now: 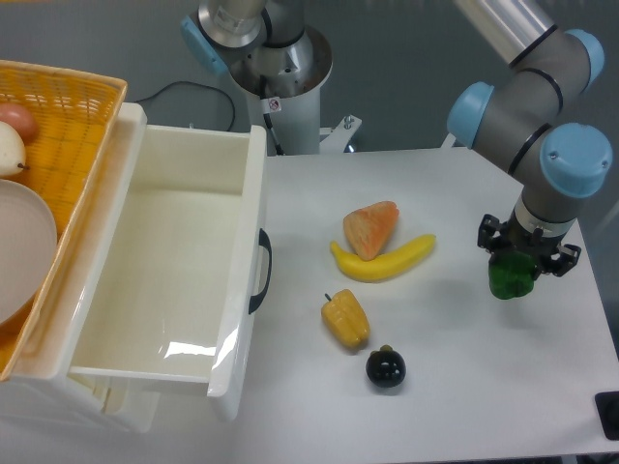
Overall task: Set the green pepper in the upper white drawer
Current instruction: 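Lift the held green pepper up off the table with the gripper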
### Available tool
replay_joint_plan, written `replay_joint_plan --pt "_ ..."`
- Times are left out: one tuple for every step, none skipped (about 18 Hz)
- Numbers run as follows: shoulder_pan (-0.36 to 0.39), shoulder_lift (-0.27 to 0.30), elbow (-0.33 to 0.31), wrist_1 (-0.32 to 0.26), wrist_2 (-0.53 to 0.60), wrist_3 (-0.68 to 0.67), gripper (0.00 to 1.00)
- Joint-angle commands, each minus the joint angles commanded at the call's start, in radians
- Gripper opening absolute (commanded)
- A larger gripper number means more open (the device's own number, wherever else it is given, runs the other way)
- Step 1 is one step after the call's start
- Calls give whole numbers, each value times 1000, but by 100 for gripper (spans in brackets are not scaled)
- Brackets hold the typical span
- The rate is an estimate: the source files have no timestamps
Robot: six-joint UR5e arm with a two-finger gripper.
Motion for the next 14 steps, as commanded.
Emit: replay_joint_plan --pt "0 -2 0 2 0 -3 29" --pt "-2 -2 -6 3 0 -5 29" --pt "-3 -3 -6 5 0 -8 29" --pt "-3 -2 -6 5 -2 -15 29" --pt "-3 2 -6 6 -8 -29 29" --pt "-2 6 -6 6 -24 -46 29" --pt "-2 12 -5 8 -46 -76 29" --pt "-3 23 -3 9 -52 -116 29" --pt "-3 37 -2 9 -58 -144 29" --pt "-3 49 -2 9 -80 -155 29" --pt "-2 69 -2 8 -106 -160 29" --pt "0 89 -5 3 -123 -173 29" --pt "0 107 -9 0 -133 -202 29" --pt "-2 129 -15 -5 -146 -234 29"
